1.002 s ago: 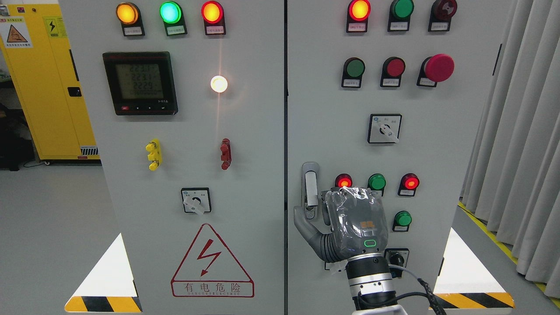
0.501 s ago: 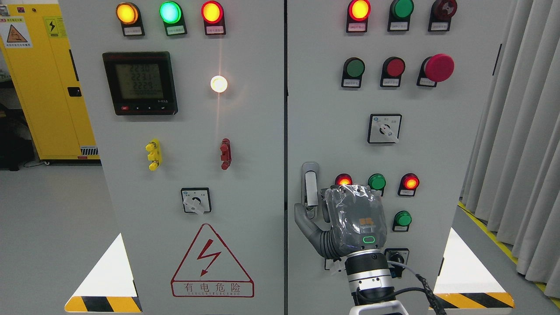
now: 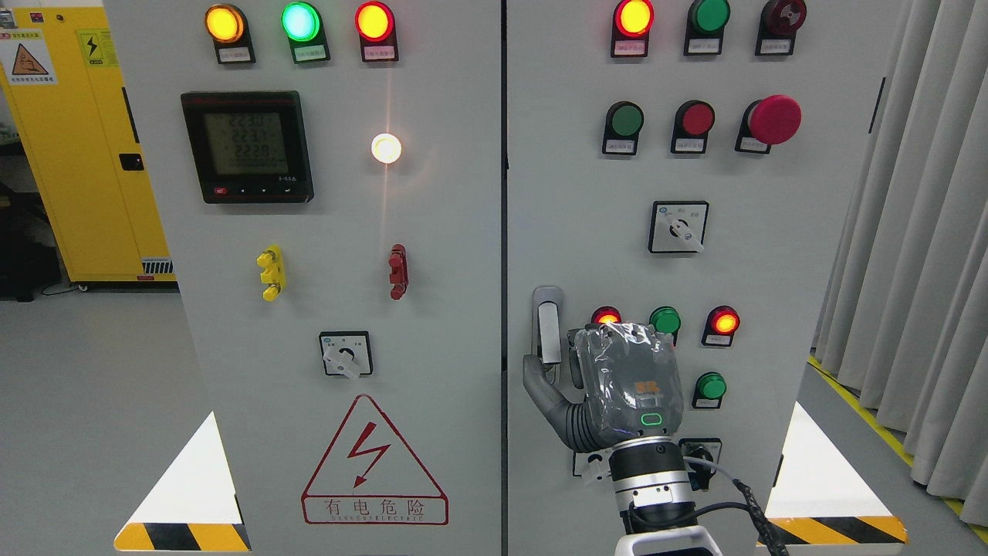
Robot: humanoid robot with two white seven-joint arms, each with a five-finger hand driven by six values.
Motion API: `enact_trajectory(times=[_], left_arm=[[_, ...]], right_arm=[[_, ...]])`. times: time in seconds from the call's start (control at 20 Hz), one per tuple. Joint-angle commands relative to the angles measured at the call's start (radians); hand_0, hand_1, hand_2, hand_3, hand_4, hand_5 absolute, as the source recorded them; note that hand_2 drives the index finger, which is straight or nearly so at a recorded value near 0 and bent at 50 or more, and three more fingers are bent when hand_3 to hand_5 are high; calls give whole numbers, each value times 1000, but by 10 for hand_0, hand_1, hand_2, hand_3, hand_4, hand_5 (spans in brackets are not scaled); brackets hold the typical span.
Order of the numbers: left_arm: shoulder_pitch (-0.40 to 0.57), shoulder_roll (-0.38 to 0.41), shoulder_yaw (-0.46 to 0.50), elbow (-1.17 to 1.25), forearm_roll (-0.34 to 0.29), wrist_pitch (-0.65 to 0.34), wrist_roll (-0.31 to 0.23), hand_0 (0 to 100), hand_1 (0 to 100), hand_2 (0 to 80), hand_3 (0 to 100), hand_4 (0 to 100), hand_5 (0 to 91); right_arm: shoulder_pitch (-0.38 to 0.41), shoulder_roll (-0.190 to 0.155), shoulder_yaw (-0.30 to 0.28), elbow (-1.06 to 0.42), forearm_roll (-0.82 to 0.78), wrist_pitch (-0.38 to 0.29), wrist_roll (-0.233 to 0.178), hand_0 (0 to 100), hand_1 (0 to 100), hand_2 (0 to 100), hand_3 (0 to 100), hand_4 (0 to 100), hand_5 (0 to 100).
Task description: Release door handle
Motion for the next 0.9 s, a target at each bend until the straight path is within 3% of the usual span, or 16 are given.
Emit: enact_trajectory(times=[0.0, 0.5, 0.85], left_arm=[[0, 0, 0, 0, 0, -1, 0, 120, 556, 0, 0, 0, 0], [0, 0, 0, 0, 0, -1, 0, 120, 556, 0, 0, 0, 0], [0, 0, 0, 0, 0, 1, 0, 120, 556, 0, 0, 0, 0]], right_arm=[[-6, 0, -3, 10, 0, 1, -1, 417, 305, 962, 1000, 1000, 1000], [-6, 0, -3, 13, 0, 2, -1, 430, 351, 960, 1000, 1000, 1000], [-3, 0, -3, 9, -2, 16, -2, 512, 358, 957, 1000, 1000, 1000]])
